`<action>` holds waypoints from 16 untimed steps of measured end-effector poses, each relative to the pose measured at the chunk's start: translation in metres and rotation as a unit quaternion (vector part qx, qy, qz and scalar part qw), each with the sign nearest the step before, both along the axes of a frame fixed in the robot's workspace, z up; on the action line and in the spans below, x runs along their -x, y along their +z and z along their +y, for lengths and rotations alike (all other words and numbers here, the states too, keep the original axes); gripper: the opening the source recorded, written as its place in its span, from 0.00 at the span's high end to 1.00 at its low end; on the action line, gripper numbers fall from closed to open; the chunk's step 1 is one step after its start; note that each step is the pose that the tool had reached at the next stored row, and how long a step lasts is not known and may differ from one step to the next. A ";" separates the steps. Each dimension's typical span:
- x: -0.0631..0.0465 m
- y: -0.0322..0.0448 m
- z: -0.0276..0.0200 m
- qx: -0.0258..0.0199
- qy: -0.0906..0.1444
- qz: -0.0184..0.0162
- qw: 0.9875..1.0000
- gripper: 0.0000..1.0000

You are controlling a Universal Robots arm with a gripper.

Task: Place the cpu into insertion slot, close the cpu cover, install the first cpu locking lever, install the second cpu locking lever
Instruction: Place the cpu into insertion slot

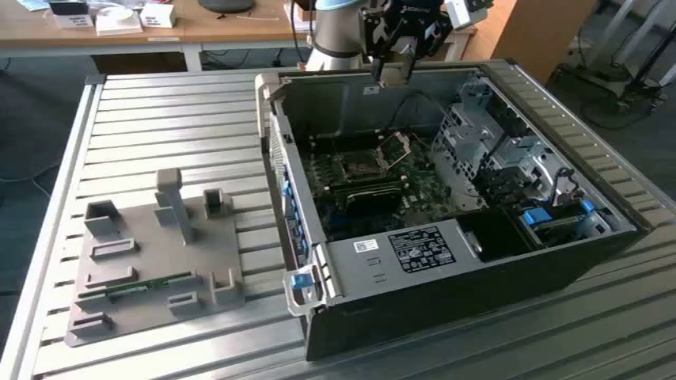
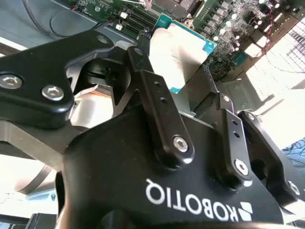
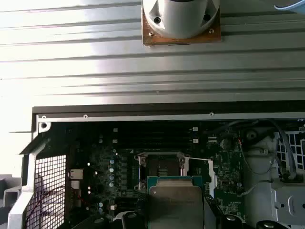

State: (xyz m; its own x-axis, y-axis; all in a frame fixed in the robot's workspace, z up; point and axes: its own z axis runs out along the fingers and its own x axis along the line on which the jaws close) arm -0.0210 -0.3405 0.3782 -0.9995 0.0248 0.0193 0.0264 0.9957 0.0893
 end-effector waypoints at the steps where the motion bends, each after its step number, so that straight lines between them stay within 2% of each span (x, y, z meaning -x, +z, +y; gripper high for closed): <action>1: 0.000 0.0000 0.0000 0.000 0.000 0.000 1.000 0.46; 16: 0.000 -0.0032 0.0000 0.000 0.000 0.000 1.000 0.46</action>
